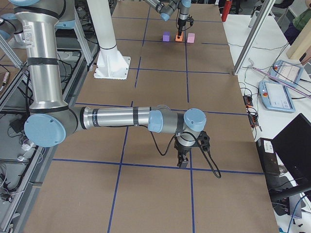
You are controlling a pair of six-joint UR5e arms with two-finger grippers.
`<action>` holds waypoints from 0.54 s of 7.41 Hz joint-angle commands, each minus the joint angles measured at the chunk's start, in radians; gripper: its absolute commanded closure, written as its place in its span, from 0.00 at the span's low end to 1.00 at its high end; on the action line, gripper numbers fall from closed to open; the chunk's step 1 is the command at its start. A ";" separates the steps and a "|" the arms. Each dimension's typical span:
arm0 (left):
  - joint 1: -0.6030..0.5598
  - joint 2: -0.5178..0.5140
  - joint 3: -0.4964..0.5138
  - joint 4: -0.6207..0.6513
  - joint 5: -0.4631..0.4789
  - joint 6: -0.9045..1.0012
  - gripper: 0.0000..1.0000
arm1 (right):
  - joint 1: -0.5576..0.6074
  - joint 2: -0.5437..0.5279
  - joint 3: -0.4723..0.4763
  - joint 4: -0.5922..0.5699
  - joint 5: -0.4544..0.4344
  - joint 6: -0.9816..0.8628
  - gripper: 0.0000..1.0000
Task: Arrange blocks in a line
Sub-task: 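Lower the orange cube between the pink and purple cubes, aligning it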
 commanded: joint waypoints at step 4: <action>0.000 0.001 0.009 -0.016 -0.003 -0.001 0.08 | 0.000 0.000 0.000 0.000 0.000 0.000 0.00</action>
